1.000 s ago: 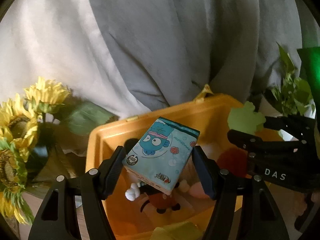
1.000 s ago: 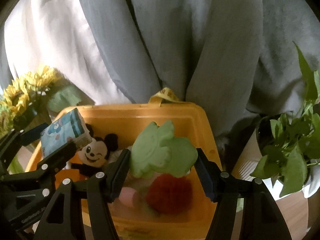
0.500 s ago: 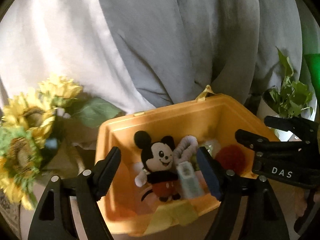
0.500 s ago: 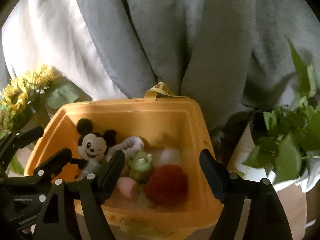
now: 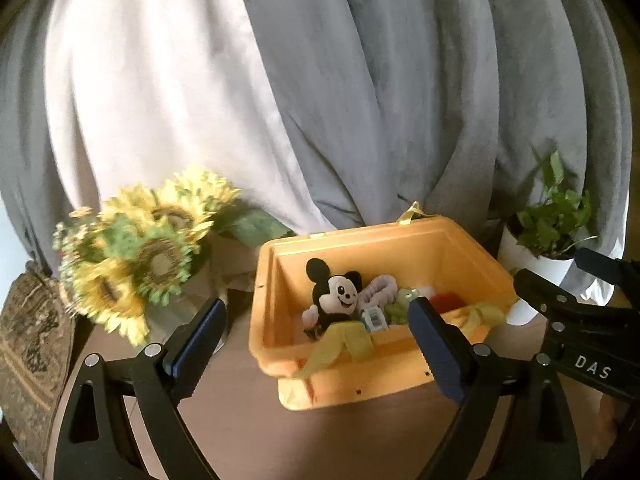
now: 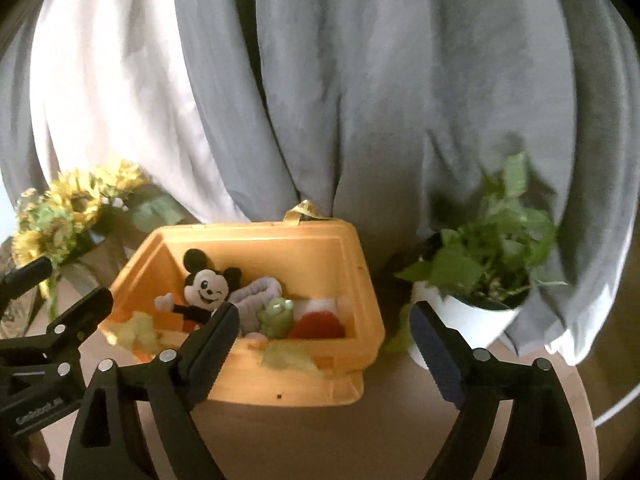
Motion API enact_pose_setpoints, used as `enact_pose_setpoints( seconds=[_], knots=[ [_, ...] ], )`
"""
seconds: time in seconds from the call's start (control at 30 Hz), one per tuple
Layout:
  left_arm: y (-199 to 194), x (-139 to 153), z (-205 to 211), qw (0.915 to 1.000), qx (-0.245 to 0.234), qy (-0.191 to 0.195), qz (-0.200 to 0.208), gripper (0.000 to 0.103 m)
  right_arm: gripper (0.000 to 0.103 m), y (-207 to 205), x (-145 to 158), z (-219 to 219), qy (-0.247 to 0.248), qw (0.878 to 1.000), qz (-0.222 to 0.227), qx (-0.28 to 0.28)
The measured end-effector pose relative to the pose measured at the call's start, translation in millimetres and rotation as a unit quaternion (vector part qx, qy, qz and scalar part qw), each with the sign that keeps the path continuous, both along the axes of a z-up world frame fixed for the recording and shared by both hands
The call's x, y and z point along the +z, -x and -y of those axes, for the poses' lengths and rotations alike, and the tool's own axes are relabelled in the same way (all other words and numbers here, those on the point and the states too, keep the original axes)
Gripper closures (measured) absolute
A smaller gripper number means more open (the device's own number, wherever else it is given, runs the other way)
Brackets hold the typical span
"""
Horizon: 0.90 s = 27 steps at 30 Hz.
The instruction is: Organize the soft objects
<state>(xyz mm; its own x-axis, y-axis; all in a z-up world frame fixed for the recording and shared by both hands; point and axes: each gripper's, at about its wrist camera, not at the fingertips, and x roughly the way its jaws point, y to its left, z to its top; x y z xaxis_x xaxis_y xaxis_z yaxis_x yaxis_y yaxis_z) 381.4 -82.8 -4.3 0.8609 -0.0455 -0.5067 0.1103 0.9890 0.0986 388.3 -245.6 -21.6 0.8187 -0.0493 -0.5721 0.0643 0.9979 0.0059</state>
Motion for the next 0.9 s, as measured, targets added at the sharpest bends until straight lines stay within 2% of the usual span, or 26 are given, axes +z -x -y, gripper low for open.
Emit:
enact_pose_setpoints(
  seconds=[0.33,0.9],
  knots=[
    [88,29,-5,0.999,0.019,0.0,0.04,0.003,0.012,83,22,0,-0.02,0.999,0.027,-0.002],
    [229,50,-39,0.9972,-0.026,0.008,0.07,0.0,0.012,235,50,-31,-0.02,0.996,0.072,-0.052]
  ],
)
